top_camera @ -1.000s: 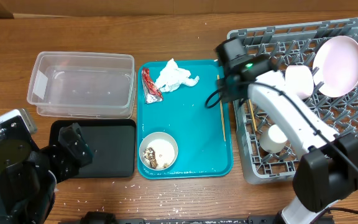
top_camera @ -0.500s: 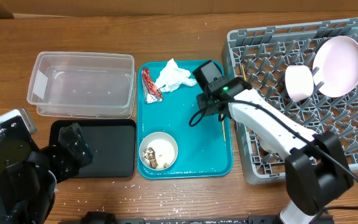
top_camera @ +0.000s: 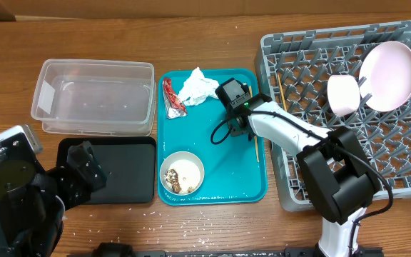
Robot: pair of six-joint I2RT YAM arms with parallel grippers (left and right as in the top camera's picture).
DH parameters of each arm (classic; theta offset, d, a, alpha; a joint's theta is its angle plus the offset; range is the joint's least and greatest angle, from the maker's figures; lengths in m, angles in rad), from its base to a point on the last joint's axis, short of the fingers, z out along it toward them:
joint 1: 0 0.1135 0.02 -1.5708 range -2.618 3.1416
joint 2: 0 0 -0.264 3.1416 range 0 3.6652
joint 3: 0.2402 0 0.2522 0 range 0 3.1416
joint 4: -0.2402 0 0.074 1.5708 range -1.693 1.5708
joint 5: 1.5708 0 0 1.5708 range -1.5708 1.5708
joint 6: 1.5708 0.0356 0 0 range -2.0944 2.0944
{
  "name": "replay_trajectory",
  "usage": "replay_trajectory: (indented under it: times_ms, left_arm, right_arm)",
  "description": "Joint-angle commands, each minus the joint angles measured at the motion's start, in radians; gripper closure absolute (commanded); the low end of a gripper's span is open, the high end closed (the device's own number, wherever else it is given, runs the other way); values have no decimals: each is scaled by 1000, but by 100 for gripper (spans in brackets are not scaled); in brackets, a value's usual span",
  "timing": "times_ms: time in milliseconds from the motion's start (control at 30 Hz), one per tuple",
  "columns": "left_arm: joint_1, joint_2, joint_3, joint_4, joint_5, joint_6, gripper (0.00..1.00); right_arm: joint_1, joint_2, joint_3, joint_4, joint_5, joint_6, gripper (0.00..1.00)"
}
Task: Sort waste into correct bins and load items into the dishwasher
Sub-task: 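Grasp the second wooden chopstick with the right gripper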
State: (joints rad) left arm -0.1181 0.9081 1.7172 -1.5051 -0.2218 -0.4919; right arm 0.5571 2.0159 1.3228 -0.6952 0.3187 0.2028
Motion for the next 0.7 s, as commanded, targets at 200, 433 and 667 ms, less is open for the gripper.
replay_trajectory:
  times_ms: [200, 433, 667]
  left_arm:
    - [-7, 1, 2, -2, -18, -3, 0]
    - [-7, 1, 2, -3, -18, -3, 0]
    - [-7, 1, 2, -2, -18, -3, 0]
  right_arm:
    - [-6, 53, -6, -29, 1, -2, 62]
    - [-6, 53, -6, -77, -86, -27, 74]
    - [-6, 5, 30, -121, 10, -27, 64]
